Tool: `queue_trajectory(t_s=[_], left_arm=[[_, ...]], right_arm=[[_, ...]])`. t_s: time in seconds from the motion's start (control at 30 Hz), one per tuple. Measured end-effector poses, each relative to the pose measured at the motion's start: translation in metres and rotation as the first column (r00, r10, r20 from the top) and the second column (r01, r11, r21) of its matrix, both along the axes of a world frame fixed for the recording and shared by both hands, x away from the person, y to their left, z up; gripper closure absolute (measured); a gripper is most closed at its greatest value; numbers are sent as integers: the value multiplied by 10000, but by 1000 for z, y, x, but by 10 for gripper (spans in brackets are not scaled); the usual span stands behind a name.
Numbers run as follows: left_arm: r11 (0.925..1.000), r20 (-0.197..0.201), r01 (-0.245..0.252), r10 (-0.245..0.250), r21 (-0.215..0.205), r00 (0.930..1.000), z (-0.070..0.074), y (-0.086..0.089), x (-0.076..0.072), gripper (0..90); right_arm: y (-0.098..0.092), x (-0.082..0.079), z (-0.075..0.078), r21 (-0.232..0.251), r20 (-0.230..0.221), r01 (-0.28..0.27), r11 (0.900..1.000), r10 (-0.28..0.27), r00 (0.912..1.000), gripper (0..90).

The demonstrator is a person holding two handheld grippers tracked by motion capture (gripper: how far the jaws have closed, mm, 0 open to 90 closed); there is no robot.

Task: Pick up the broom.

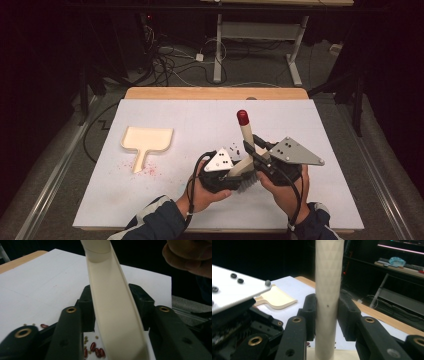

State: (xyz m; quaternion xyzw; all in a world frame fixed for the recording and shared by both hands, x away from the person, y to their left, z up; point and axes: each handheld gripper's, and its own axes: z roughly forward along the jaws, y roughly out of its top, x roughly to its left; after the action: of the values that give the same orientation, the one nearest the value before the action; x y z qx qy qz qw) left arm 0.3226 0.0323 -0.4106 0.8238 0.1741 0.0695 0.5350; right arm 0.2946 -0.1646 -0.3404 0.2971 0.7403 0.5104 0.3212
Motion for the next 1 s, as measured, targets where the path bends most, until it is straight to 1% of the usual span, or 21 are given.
queue_trajectory(t_s=[0.1, 0.13, 0.17, 0.23, 0.27, 0.3, 0.33, 0.37, 0.43, 0.47, 0.53, 0.6, 0.63, 0.67, 0.73, 0.77, 0.8, 0.87, 0.9, 0.93, 1.0], left_arm=[[9988, -9, 336, -336, 345, 9994, 1, 13, 2, 630], [9979, 19, 434, -436, 484, 9990, 0, 17, 3, 633], [9968, 57, 518, -522, 601, 9986, 0, 22, 3, 641], [9944, 130, 654, -667, 834, 9977, 2, 30, 2, 656], [9926, 190, 775, -796, 936, 9966, 3, 34, 1, 657], [9908, 271, 889, -921, 1018, 9954, 5, 37, -1, 657], [9886, 331, 1016, -1058, 1112, 9938, 7, 41, -3, 658], [9866, 350, 1162, -1209, 1147, 9921, 8, 44, -4, 658], [9797, 296, 1493, -1546, 1339, 9875, 9, 49, -7, 658], [9756, 294, 1637, -1697, 1464, 9851, 9, 50, -9, 658], [9661, 135, 2025, -2073, 1604, 9782, 6, 53, -12, 658], [9539, 103, 2364, -2424, 1847, 9701, 3, 52, -17, 658], [9477, 60, 2518, -2579, 1963, 9661, 2, 51, -18, 658], [9437, 78, 2607, -2679, 2038, 9634, 1, 50, -20, 657], [9339, 55, 2853, -2933, 2153, 9560, 0, 51, -22, 657], [9314, 41, 2928, -3008, 2161, 9537, -1, 51, -23, 657], [9287, 19, 3010, -3088, 2167, 9511, -1, 52, -24, 657], [9248, 5, 3099, -3179, 2207, 9481, -2, 53, -24, 656], [9248, 5, 3099, -3179, 2207, 9481, -2, 53, -24, 656], [9214, -46, 3129, -3205, 2306, 9472, -4, 55, -23, 652], [9252, 69, 2955, -3059, 2381, 9520, -5, 56, -23, 637]], right_arm=[[-4, 1, 1, 107, -246, -784, 9969, 787, 9966, 682], [-5, 3, 2, -347, -432, -1301, 9909, 1286, 9908, 646], [-7, 4, 3, -546, -511, -1803, 9821, 1776, 9828, 631], [-14, 4, 2, -769, -679, -2796, 9570, 2747, 9591, 584], [-17, 4, 2, -1111, -879, -3171, 9419, 3085, 9472, 561], [-19, 4, 1, -1453, -995, -3382, 9298, 3264, 9400, 543], [-22, 4, -1, -1613, -1176, -3691, 9153, 3535, 9280, 538], [-24, 5, -3, -1681, -1519, -4080, 8974, 3854, 9102, 513], [-26, 6, -9, -1892, -1784, -4419, 8769, 4118, 8936, 476], [-26, 6, -13, -2008, -1997, -4674, 8610, 4311, 8799, 453], [-23, 6, -19, -2251, -2083, -4764, 8499, 4357, 8757, 421], [-18, 8, -26, -2302, -2507, -5272, 8180, 4736, 8443, 406], [-13, 9, -31, -2297, -2820, -5592, 7966, 4954, 8216, 406], [-9, 9, -35, -2298, -3004, -5777, 7833, 5075, 8076, 405], [-4, 13, -45, -2114, -3502, -6321, 7455, 5460, 7611, 422], [-1, 14, -50, -2137, -3710, -6531, 7265, 5581, 7422, 434], [1, 14, -54, -2102, -3869, -6674, 7144, 5662, 7279, 462], [7, 14, -63, -1906, -4103, -7046, 6835, 5966, 6897, 552], [9, 14, -66, -1808, -4189, -7146, 6757, 6045, 6776, 603], [12, 13, -69, -1812, -4147, -7275, 6617, 6193, 6667, 644], [14, 12, -70, -1937, -4124, -7263, 6595, 6170, 6703, 661]])
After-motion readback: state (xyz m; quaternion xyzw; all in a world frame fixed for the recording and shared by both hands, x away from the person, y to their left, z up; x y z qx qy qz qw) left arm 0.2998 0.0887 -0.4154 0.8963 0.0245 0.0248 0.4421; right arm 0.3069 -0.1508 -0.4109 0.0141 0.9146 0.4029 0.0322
